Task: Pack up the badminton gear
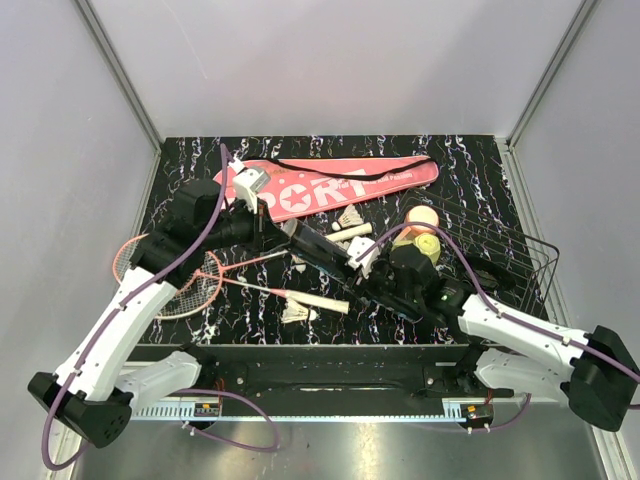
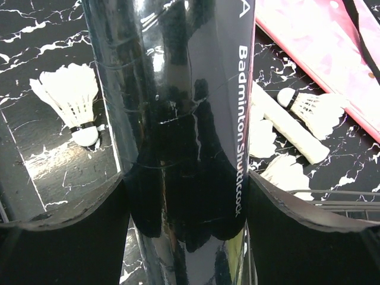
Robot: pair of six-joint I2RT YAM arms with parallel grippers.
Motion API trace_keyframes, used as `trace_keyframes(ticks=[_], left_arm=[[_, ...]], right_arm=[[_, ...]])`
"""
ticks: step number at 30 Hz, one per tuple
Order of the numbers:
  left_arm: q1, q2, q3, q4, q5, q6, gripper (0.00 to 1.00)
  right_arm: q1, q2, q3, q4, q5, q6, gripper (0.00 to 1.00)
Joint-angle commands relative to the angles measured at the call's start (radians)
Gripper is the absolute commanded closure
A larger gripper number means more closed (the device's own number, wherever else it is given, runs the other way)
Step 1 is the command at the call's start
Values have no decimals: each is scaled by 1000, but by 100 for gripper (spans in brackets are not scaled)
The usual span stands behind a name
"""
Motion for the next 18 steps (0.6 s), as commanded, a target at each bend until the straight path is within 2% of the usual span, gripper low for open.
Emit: trace_keyframes(ticks=[1,6,7,13,18], left_arm=[[-77,-9,26,-21,47,-3,100],[-96,-37,26,-14,86,5,100],[-96,-42,26,-14,93,5,100],[-99,-49,22,-14,110,-1,100],[-97,-45,25,-13,124,-9,100]], right_arm=[[13,42,6,178,67,25,27],[11,112,79,117,43,30,7],[11,118,104,112,38,25,1],[13,141,174,123,20,-25,0],[28,134,223,154,-72,-28,1]])
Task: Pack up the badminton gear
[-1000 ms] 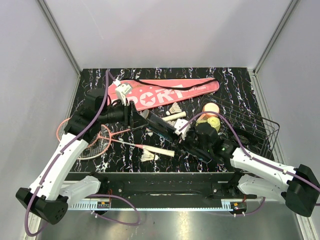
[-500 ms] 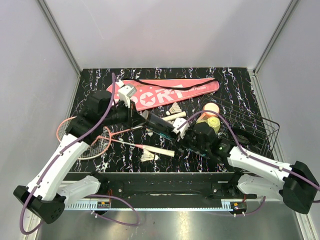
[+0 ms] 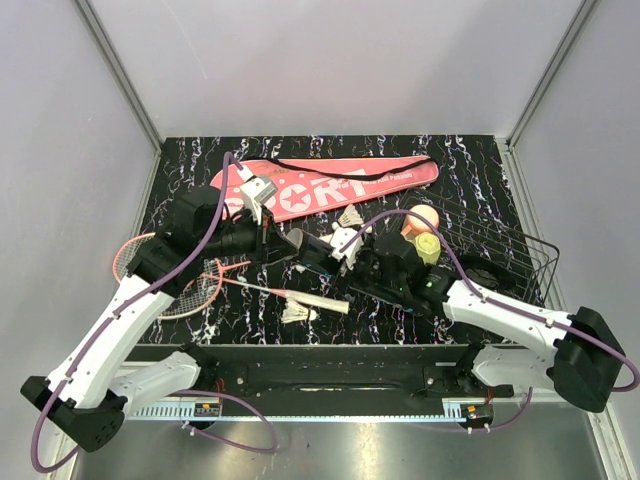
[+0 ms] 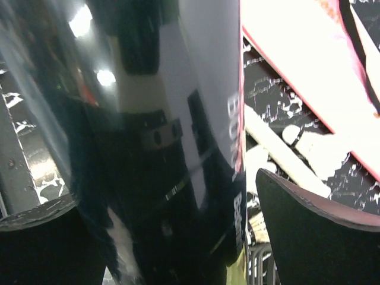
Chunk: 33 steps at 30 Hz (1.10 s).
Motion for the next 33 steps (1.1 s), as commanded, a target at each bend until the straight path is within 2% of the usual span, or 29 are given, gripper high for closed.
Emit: trace_keyframes(ticks=[1,9,13,21,27,30,31,33], left_arm=[[-19,-5,25,-4,92,-23,100],[-17,-25,45,-13,90,-52,100],[-17,-59,70,-13,72,-75,100],[-14,-115,109,4,24,-114,100],[-13,-123,143,-4,-34,-138,100],[-13,-108,165,-80,-224,-149,100],[-13,-93,188,-178,-408,-169,100],[-13,-28,203,-284,-595,-209,100]], right_arm=[[16,-7,103,160,-61,-10,2],[28,-26,37,220,-41,-45,26],[28,-88,-37,262,-15,-60,47],[28,-165,-127,298,28,-82,55],[26,-191,-149,291,44,-65,56],[26,-209,-141,266,67,-25,56],[28,-218,-134,253,93,-13,56],[26,-244,-121,231,105,19,57]])
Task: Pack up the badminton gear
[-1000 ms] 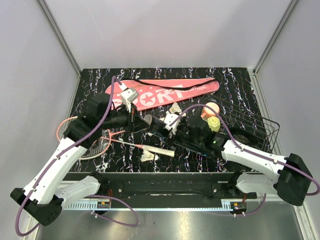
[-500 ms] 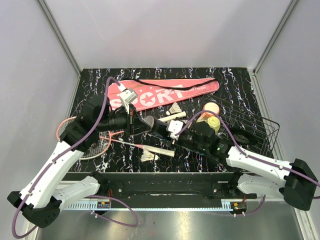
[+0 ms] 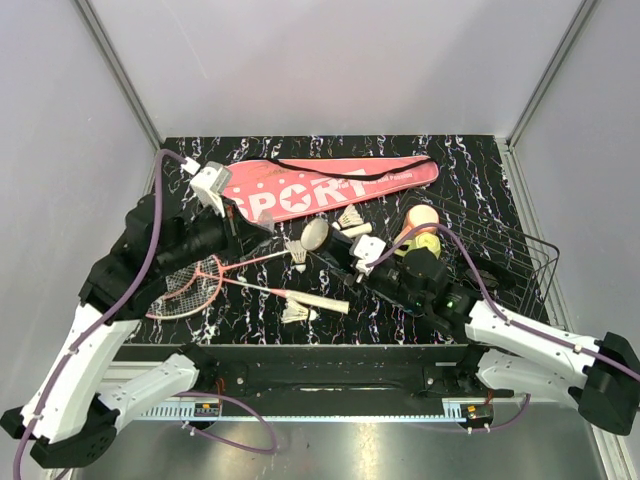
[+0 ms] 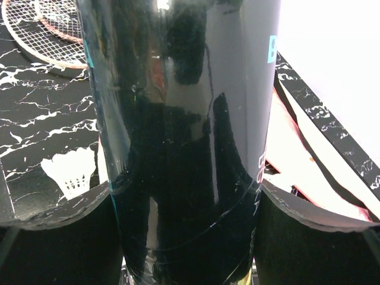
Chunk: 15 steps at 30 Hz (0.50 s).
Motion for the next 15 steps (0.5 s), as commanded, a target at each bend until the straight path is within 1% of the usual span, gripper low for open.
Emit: trace_keyframes(ticks=[1,3,4,6,7,9,10,12,13,15], left_arm=[[7,111,26,-276,-540,-114,100],[6,151,-40,-298,-575,-160,100],[6,155,-125,-280,-559,-198,100],[4,152,-209,-258,-578,-258,100],[6,145,-290,-234,-612,-325,100],[3,116,-365,-214,-652,-401,100],[3,103,-435,-194,-676,-468,100],[-1,67,-503,-171,-696,-522,100],[-1,53,-560,-159,-719,-576,100],[-1,27,-611,-130,-723,-608,100]], right_arm=[[-11,-65,14,-16,70,79,57],[-11,-103,8,-3,70,93,56],[-9,-113,6,-2,67,95,57],[-11,-136,8,0,63,102,56],[-11,-142,8,0,63,104,56],[-9,-151,0,6,63,102,56],[-11,-151,-3,9,66,101,56],[-9,-150,-9,11,68,104,56],[-11,-148,-12,8,68,104,56],[-11,-148,-17,12,67,109,56]])
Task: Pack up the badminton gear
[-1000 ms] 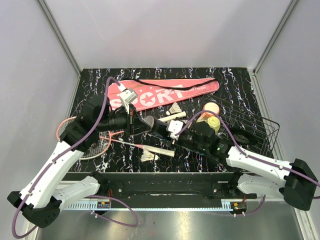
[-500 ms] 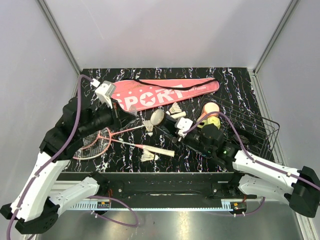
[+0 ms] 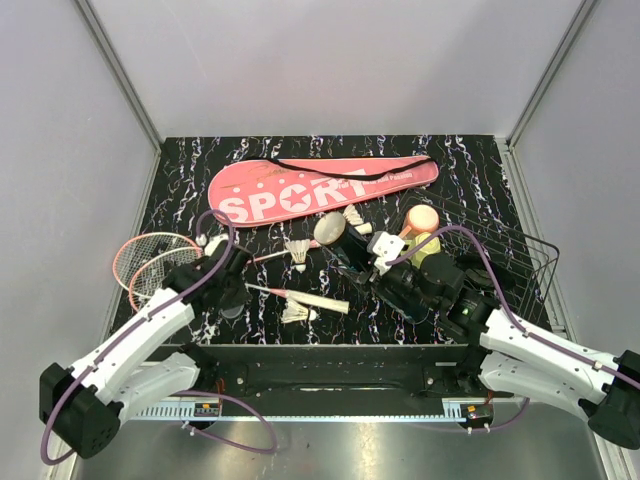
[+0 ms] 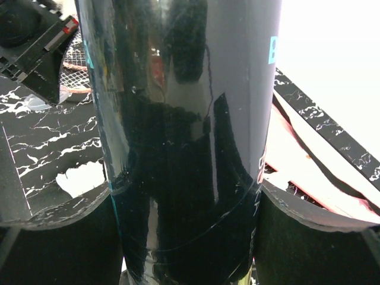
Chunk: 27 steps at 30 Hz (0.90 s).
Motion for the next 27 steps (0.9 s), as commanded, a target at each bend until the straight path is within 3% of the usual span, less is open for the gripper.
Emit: trace_keyframes(ticks=[1,3,5,6,7,10,12,14,15,16,19,21,24,27], left_arm=[[-4,-81,-105,107,-99,-200,100],[-4,-78,-135,132,-86,-213,100],[-4,-58,-161,170,-66,-217,89],[-6,-53,-166,175,-62,-219,82],[-4,-47,-170,187,-54,-220,66],[-4,-56,-169,196,-43,-201,39],[-4,-76,-146,189,-34,-177,30],[-4,-119,-130,225,50,-72,25],[-4,-134,-139,330,113,-23,23],[-4,-150,-150,395,276,57,22],[-6,-131,-170,572,564,138,15],[-12,-76,-160,592,645,160,14],[-14,0,-140,545,615,194,14],[-12,60,-144,532,573,185,21]], right_arm=[[-5,-11,-12,66,26,19,56],[-5,-11,-18,69,25,22,56],[-5,-10,-18,67,25,20,56],[-5,-11,-18,67,25,24,56],[-5,-11,-19,67,26,24,56],[-4,-11,-19,61,26,24,56],[-5,-15,-21,58,26,22,56],[-4,-16,-22,57,26,24,56],[-5,-16,-24,54,26,22,56],[-4,-15,-24,54,26,20,56],[-4,-10,-21,48,20,19,56],[-5,-8,-18,43,18,22,56],[-4,-18,-19,40,18,30,56],[-5,-28,-21,34,18,31,56]])
